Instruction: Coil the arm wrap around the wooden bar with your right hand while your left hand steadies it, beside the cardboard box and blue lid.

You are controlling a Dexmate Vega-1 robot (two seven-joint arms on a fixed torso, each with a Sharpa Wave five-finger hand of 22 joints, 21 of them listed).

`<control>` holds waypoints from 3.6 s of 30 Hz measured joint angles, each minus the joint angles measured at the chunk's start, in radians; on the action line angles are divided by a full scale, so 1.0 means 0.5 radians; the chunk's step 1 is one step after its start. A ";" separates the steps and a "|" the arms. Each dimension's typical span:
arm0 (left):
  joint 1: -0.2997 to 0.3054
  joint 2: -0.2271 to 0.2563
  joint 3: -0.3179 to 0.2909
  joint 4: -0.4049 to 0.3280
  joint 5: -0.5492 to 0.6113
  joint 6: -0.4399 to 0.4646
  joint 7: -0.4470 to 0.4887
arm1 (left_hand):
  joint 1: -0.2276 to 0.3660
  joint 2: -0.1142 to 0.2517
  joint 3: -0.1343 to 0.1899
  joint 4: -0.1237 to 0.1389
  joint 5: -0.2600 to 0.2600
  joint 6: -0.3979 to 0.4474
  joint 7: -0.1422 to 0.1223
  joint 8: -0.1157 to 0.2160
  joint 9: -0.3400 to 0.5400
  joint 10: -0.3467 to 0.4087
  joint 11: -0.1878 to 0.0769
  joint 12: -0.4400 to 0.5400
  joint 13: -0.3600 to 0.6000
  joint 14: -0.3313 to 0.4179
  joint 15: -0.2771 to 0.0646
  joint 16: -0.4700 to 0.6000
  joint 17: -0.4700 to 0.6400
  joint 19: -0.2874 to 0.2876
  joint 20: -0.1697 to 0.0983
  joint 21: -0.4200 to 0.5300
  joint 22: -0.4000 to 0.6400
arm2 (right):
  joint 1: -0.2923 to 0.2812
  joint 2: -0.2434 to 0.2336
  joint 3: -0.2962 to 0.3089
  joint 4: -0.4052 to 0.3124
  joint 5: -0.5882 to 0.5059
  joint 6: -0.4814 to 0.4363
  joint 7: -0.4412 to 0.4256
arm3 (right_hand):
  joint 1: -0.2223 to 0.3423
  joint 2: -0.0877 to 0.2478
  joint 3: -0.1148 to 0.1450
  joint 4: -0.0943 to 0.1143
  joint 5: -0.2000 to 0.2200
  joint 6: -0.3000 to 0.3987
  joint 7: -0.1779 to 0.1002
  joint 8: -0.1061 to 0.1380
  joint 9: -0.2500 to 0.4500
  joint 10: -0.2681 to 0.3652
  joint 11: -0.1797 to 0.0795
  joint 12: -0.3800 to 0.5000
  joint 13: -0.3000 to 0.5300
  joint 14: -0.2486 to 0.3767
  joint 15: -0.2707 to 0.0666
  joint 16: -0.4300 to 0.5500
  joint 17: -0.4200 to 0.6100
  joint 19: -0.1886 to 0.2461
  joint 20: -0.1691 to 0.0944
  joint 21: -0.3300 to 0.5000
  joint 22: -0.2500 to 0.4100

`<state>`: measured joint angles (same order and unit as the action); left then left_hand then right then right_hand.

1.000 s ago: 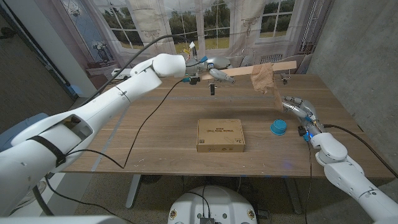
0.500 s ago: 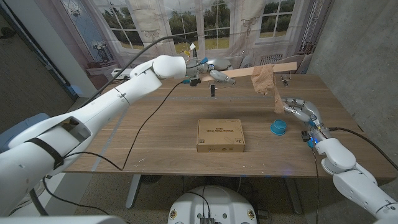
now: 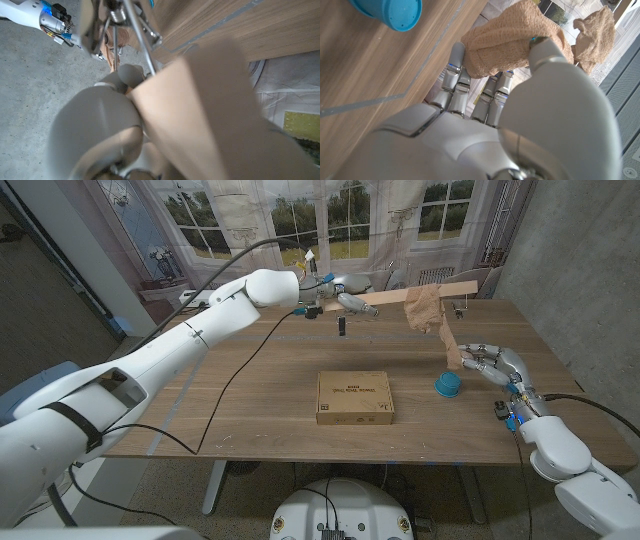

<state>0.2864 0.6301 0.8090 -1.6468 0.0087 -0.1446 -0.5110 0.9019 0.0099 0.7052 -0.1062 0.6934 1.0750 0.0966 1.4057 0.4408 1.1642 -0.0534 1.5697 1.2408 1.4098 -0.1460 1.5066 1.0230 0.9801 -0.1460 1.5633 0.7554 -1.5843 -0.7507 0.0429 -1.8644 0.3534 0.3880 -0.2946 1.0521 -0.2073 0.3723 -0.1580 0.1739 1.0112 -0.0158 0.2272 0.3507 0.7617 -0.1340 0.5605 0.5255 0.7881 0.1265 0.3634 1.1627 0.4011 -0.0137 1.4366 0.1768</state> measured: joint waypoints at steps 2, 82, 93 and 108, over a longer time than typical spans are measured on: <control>-0.002 0.000 0.000 0.004 0.000 -0.008 -0.002 | 0.000 0.000 0.000 0.000 0.000 0.000 0.000 0.000 0.001 0.000 0.000 0.000 0.000 0.000 0.000 0.000 0.000 0.000 0.000 0.000 0.004 | -0.049 0.012 0.021 -0.055 -0.030 -0.024 -0.044 | 0.000 0.000 0.000 0.000 0.000 0.000 0.000 0.000 0.000 0.000 0.000 0.000 0.001 0.000 0.000 -0.002 -0.002 0.000 0.000 0.000 0.000; -0.054 -0.046 0.075 0.103 0.099 0.066 -0.026 | -0.020 0.017 0.012 -0.012 -0.004 -0.012 -0.010 0.008 0.005 -0.005 -0.005 0.003 -0.005 0.000 0.000 0.014 0.002 0.000 0.000 0.000 0.003 | 0.472 0.453 -0.155 -0.333 -1.696 -0.030 -1.134 | 0.005 -0.004 0.003 0.004 0.000 0.014 -0.029 -0.002 -0.001 0.043 -0.007 -0.061 0.000 0.014 0.007 -0.040 -0.020 -0.008 0.000 0.031 0.001; -0.054 -0.047 0.083 0.081 0.111 0.104 -0.029 | -0.024 0.013 0.011 -0.011 -0.004 -0.012 -0.010 0.011 -0.001 -0.005 -0.004 0.003 -0.005 0.000 0.000 0.014 0.006 0.000 0.000 0.000 0.004 | 0.701 0.384 -0.216 -0.227 -1.566 -0.046 -1.004 | 0.004 -0.004 0.003 0.004 0.000 0.014 -0.029 -0.002 -0.001 0.043 -0.007 -0.061 0.001 0.014 0.007 -0.041 -0.020 -0.008 0.000 0.031 0.000; -0.019 -0.006 0.070 0.004 0.112 0.152 -0.025 | -0.021 0.016 0.011 -0.011 -0.004 -0.011 -0.010 0.013 0.001 -0.004 -0.004 0.001 -0.005 -0.001 -0.001 0.014 0.001 0.000 0.000 0.000 -0.011 | 1.041 0.302 -0.342 -0.111 -1.352 -0.153 -0.726 | 0.004 -0.004 0.002 0.003 0.000 0.006 -0.037 -0.011 -0.002 0.043 -0.007 -0.070 0.007 0.015 0.007 -0.056 -0.019 -0.015 0.000 0.047 -0.001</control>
<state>0.2767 0.6269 0.8442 -1.6445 0.0649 -0.0687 -0.5236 0.8916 0.0181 0.7109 -0.1119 0.6914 1.0693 0.0915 1.4124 0.4413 1.1621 -0.0555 1.5703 1.2385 1.4095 -0.1464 1.5134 1.0237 0.9801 -0.1461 1.5633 0.7500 -1.0637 -0.5999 -0.1283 -1.9197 -0.3228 0.3115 -0.6576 1.0543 -0.2094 0.3733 -0.1565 0.1739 1.0142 -0.0344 0.2217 0.3499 0.7834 -0.1375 0.5255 0.5291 0.7954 0.1301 0.3355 1.1530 0.3938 -0.0137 1.4599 0.1764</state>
